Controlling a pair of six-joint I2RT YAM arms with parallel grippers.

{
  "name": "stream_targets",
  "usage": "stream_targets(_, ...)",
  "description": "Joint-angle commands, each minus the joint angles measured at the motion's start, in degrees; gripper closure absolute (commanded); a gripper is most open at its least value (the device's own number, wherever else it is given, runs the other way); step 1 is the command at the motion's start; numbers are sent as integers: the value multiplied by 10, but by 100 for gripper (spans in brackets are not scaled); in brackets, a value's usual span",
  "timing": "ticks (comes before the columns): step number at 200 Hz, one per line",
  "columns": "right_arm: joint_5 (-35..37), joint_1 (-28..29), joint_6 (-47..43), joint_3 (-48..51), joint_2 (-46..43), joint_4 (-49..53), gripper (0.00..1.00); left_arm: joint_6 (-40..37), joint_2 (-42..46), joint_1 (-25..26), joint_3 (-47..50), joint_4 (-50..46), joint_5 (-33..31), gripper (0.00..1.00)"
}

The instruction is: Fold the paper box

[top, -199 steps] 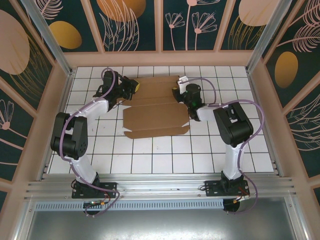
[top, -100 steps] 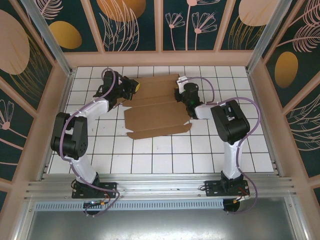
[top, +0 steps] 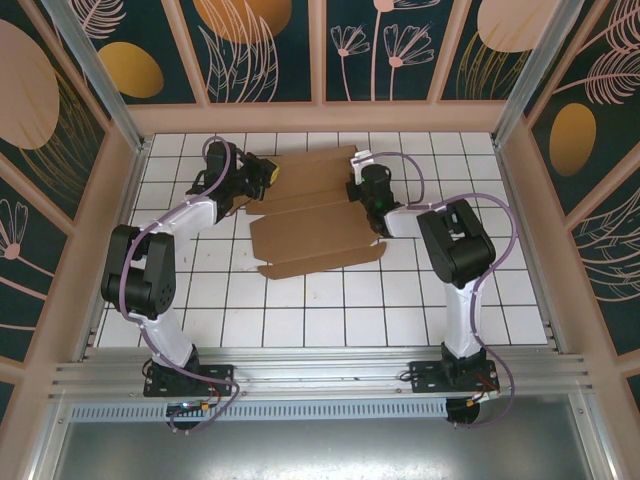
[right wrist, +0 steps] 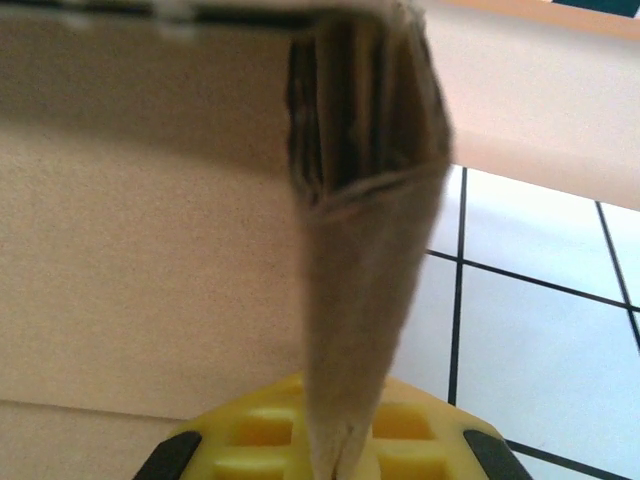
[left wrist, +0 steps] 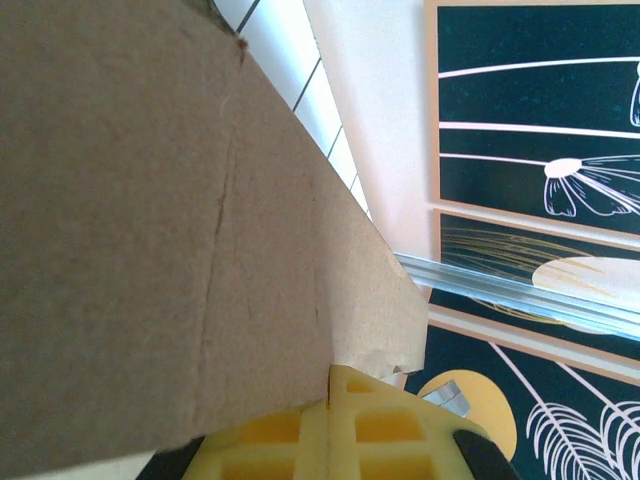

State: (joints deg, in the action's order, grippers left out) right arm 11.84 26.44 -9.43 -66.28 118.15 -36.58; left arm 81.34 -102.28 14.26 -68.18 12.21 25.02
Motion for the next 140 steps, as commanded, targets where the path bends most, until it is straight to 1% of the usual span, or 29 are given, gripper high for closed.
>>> stream_targets(1,74,25,-31,-9,6,-4,100,8,12,0,1,11,3,100)
stream_targets(21,82,24,-16,9,-7,-8,100,1,15,0,-3,4,5,99)
stream_targets(59,55,16,-8,87,-73,-38,100,-25,46,0,20,-6,15,72)
stream_targets(68,46,16,-9,109,-91,-50,100,-33,67,0,33,-1,23,68)
stream_targets(79,41,16,-6,138,-112,-59,100,-59,87,0,40,-18,33,64)
stream_targets(107,37,18,12,202,-154,-81,100,-139,154,0,67,-83,51,57)
stream_targets(121,46,21,21,222,-167,-87,100,-176,195,0,92,-116,57,56)
stream_targets(140,66,33,26,251,-185,-103,100,-206,249,1,140,-141,78,56)
